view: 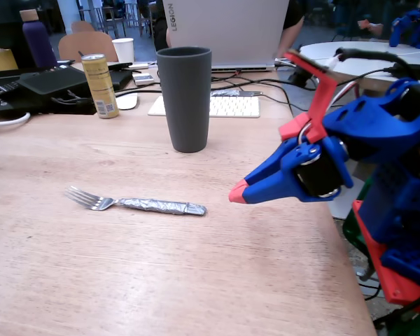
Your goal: Grab the fork and place it in gray glass
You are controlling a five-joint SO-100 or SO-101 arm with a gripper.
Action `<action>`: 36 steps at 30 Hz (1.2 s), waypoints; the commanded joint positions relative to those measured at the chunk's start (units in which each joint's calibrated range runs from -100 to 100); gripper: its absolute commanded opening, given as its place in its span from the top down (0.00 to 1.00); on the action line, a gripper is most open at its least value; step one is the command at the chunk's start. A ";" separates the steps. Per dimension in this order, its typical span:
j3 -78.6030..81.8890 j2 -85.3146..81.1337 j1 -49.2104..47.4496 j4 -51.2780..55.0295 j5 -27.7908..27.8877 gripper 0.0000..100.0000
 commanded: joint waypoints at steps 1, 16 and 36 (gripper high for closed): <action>0.43 -0.45 0.30 -0.63 -0.15 1.00; 0.43 -0.45 -1.05 -0.63 -0.59 1.00; -40.91 43.28 -1.22 -0.63 -0.10 1.00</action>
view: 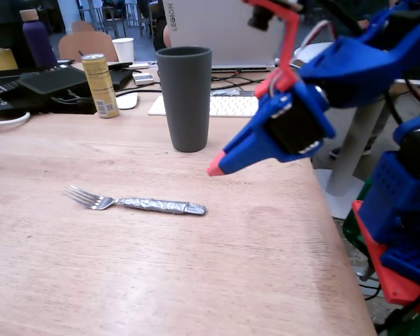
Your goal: Grab the fork and place it in gray glass
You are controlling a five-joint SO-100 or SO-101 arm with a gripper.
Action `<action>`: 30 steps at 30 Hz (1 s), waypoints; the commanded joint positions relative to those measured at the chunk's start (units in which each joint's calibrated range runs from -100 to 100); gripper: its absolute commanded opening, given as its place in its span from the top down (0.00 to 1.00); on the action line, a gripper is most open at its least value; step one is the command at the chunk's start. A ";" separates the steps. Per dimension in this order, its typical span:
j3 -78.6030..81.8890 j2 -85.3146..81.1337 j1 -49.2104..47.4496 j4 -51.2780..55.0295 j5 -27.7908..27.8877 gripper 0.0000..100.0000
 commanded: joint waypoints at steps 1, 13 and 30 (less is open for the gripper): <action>-13.31 11.17 -0.27 -0.14 0.15 1.00; -43.61 42.30 5.32 -0.06 3.08 1.00; -45.40 58.08 9.38 -1.12 6.20 1.00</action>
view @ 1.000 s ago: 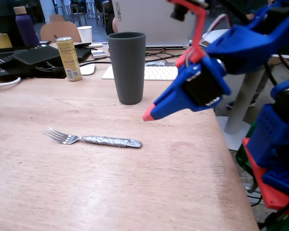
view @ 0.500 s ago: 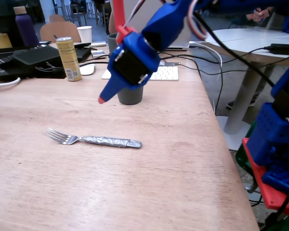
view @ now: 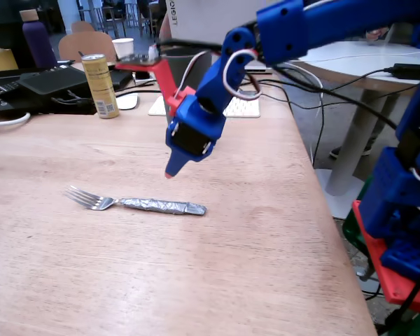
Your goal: Grab the fork and place it in gray glass
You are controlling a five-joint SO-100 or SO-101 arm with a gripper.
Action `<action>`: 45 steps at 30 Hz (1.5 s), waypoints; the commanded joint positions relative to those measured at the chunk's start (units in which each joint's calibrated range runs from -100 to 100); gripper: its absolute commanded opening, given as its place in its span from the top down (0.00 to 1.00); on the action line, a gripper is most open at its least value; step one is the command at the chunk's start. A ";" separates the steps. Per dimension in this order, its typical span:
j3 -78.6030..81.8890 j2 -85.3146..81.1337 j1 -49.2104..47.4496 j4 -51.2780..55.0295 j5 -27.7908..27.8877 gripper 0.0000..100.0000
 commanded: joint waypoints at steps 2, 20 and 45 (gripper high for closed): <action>-5.76 1.18 -6.52 -0.63 -0.29 1.00; -13.12 3.15 -8.72 0.28 0.34 1.00; -12.18 9.67 1.94 0.28 0.39 0.79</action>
